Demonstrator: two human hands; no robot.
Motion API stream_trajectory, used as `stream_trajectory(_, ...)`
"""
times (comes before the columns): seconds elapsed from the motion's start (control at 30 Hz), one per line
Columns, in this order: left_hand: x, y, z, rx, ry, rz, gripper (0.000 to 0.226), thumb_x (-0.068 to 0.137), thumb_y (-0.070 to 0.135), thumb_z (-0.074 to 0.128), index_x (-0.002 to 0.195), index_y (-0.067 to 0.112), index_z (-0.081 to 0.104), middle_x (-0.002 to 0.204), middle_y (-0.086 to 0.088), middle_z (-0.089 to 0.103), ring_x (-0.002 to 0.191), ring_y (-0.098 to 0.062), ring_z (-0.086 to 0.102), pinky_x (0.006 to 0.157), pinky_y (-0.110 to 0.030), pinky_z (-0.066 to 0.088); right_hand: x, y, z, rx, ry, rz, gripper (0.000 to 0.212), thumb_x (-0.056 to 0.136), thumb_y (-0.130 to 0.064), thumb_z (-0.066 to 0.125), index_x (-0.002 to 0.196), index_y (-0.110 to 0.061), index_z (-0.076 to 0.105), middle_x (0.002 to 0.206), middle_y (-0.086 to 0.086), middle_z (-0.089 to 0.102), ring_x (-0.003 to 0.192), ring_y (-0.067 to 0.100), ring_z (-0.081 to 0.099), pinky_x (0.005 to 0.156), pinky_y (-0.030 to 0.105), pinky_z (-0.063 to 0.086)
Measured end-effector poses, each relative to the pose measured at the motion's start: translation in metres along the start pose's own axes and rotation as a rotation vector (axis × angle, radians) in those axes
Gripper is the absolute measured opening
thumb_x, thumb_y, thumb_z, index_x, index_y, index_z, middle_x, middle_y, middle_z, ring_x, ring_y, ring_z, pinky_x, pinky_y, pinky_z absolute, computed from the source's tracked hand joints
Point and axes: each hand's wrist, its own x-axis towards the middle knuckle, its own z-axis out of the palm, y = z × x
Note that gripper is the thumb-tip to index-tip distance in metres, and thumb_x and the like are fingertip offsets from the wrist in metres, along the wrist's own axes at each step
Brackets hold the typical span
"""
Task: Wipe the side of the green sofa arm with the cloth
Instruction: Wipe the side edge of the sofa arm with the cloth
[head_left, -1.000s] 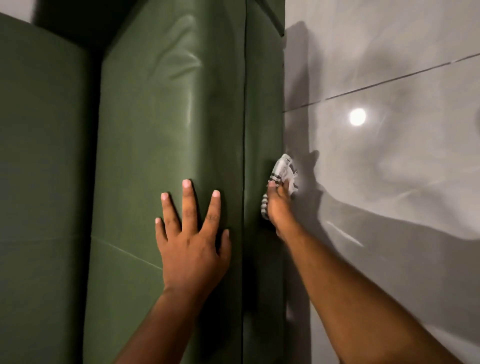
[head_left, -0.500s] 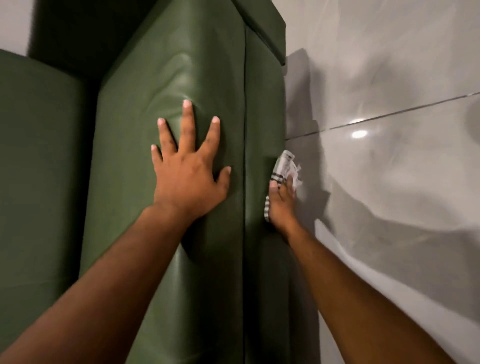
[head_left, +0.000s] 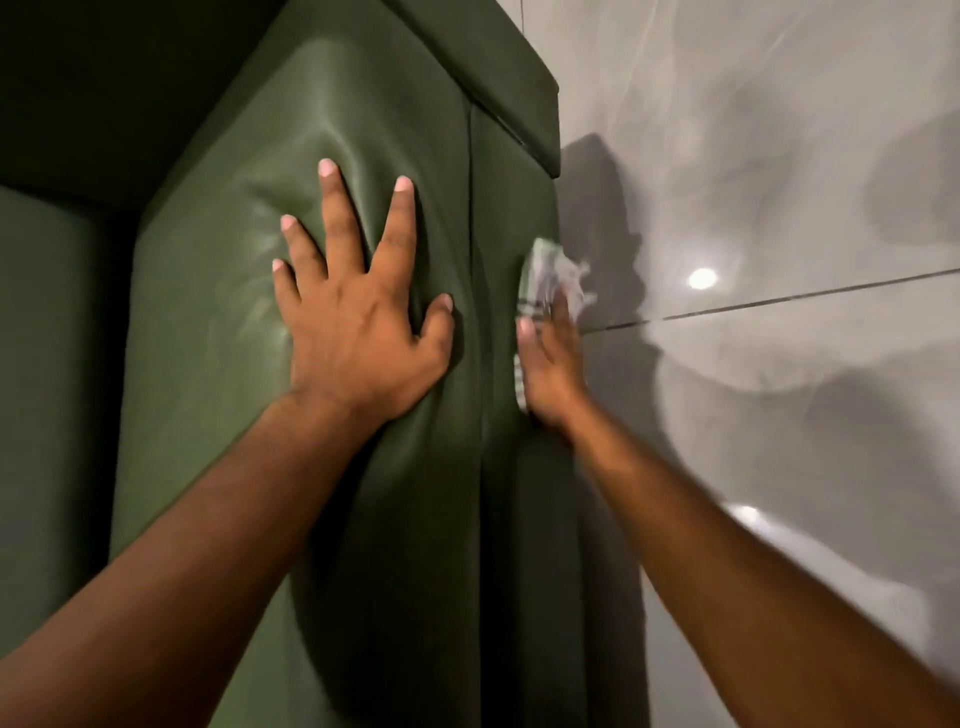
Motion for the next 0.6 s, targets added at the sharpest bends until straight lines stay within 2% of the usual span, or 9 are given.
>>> stream_trajectory(0.13,-0.002,0.006,0.006,0.009,0.017,0.014,0.089,0.080,0.055,0.042,0.157,0.035,0.003,0.165,-0.017,-0.013,0.147,-0.056,0.000,0.115,-0.068,0.010,0.075,-0.031,-0.003,-0.001,0.023,-0.046,0.072,0.090,-0.054,0.028,0.151,-0.019,0.012,0.161,0.014,0.018,0.146,0.038,0.018,0.118,0.055,0.018)
stream_trajectory(0.27,0.001,0.002,0.003,0.012,-0.029,0.010,0.089,0.080,0.056,0.040,0.156,0.035,-0.001,0.164,-0.016,-0.017,0.146,-0.057,-0.002,0.116,-0.069,0.009,0.021,-0.011,-0.002,0.164,-0.076,0.078,0.076,0.083,-0.075,0.033,0.146,-0.034,0.022,0.141,0.003,0.044,0.123,0.022,0.045,0.111,0.047,0.028)
stream_trajectory(0.33,-0.002,0.002,-0.001,0.016,-0.060,0.017,0.088,0.083,0.058,0.042,0.156,0.035,-0.002,0.164,-0.017,-0.018,0.145,-0.058,-0.002,0.116,-0.069,0.009,-0.031,-0.002,-0.013,0.347,-0.082,0.187,0.056,0.085,-0.071,0.040,0.128,-0.035,0.041,0.104,-0.006,0.057,0.090,0.010,0.056,0.080,0.031,0.048)
stream_trajectory(0.37,0.000,0.002,-0.001,0.015,-0.074,0.018,0.086,0.086,0.059,0.042,0.156,0.036,-0.001,0.164,-0.016,-0.018,0.145,-0.058,-0.003,0.116,-0.069,0.008,-0.050,-0.006,-0.023,0.412,-0.077,0.231,0.037,0.091,-0.063,0.040,0.116,-0.036,0.046,0.088,-0.009,0.053,0.075,0.006,0.052,0.066,0.025,0.047)
stream_trajectory(0.4,-0.001,0.002,-0.005,0.007,-0.090,0.017,0.084,0.088,0.063,0.041,0.156,0.037,-0.001,0.164,-0.015,-0.019,0.145,-0.058,-0.004,0.116,-0.069,0.007,-0.071,-0.013,-0.033,0.441,-0.073,0.248,0.024,0.096,-0.055,0.038,0.108,-0.037,0.049,0.084,-0.010,0.052,0.071,0.006,0.051,0.061,0.024,0.046)
stream_trajectory(0.43,-0.003,0.001,-0.011,-0.014,-0.125,0.015,0.082,0.090,0.067,0.038,0.156,0.038,-0.001,0.164,-0.014,-0.019,0.146,-0.057,-0.005,0.117,-0.068,0.006,-0.088,-0.025,-0.043,0.496,-0.067,0.293,0.023,0.098,-0.053,0.037,0.106,-0.037,0.051,0.087,-0.011,0.054,0.075,0.006,0.053,0.063,0.024,0.048)
stream_trajectory(0.5,-0.005,-0.001,-0.033,-0.119,-0.200,0.011,0.081,0.090,0.073,0.032,0.156,0.039,-0.001,0.166,-0.009,-0.017,0.148,-0.052,-0.004,0.118,-0.065,0.006,-0.121,-0.063,-0.071,0.581,-0.025,0.330,0.038,0.098,-0.053,0.035,0.126,-0.033,0.050,0.115,-0.009,0.060,0.102,0.010,0.058,0.087,0.030,0.052)
stream_trajectory(0.53,-0.005,-0.003,-0.046,-0.183,-0.240,0.007,0.081,0.090,0.074,0.031,0.156,0.038,0.000,0.166,-0.008,-0.013,0.149,-0.049,-0.002,0.119,-0.064,0.007,-0.134,-0.086,-0.083,0.622,-0.008,0.318,0.047,0.098,-0.053,0.035,0.136,-0.028,0.045,0.130,-0.005,0.057,0.116,0.014,0.055,0.101,0.035,0.046)
stream_trajectory(0.6,-0.021,-0.011,-0.085,-0.305,-0.274,0.021,0.082,0.090,0.073,0.032,0.157,0.034,0.004,0.167,-0.009,-0.006,0.152,-0.041,0.002,0.119,-0.062,0.008,-0.167,-0.145,-0.106,0.688,-0.002,0.317,0.054,0.098,-0.053,0.034,0.141,-0.021,0.041,0.142,0.003,0.052,0.126,0.020,0.051,0.109,0.040,0.039)
